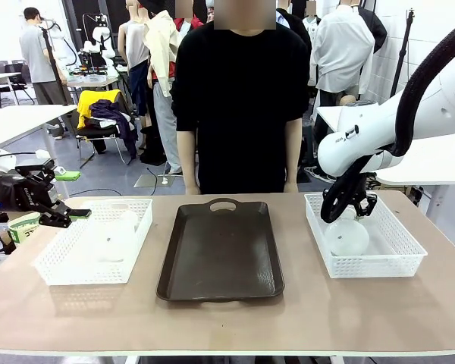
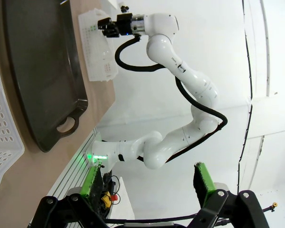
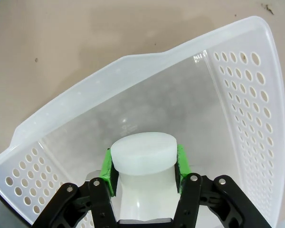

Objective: Prepare the laboratory tools.
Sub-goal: Pick up the Big flask that the person points to, then while moving the picked Big flask to the Handle tray indicated by the person, stop as directed by the person.

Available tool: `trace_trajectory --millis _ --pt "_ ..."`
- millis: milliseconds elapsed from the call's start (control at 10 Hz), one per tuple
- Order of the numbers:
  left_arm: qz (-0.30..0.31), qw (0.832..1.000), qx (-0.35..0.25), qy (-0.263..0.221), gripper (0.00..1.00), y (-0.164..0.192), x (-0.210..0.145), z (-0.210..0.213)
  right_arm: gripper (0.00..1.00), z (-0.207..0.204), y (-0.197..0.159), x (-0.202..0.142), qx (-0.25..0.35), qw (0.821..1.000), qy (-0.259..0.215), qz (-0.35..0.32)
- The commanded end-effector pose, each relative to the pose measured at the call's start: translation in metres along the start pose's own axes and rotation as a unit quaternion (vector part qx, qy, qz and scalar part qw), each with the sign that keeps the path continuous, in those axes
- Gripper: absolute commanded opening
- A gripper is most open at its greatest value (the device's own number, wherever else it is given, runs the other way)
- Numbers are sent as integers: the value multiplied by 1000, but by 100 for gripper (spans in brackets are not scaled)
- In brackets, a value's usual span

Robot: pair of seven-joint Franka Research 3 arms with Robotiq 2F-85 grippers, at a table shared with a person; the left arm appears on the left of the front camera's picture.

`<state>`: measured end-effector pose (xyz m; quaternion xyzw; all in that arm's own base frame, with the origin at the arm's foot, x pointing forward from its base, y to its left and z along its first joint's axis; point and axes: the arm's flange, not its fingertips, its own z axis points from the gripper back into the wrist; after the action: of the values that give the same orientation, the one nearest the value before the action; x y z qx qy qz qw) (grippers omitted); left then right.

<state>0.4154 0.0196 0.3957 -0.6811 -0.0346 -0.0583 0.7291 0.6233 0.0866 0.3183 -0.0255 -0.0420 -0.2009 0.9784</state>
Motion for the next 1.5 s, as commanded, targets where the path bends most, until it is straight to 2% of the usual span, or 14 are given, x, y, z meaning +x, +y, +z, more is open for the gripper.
trace_trajectory --millis 0,1100,1400 --pt "2 1000 8 0 100 -2 1 1 0 -1 1 1 3 1000 -4 0" --pt "2 1000 8 0 100 -2 1 1 0 0 0 0 0 1000 0 0" --pt "2 1000 8 0 100 -2 1 1 0 35 -13 -10 2 1000 -7 -6"
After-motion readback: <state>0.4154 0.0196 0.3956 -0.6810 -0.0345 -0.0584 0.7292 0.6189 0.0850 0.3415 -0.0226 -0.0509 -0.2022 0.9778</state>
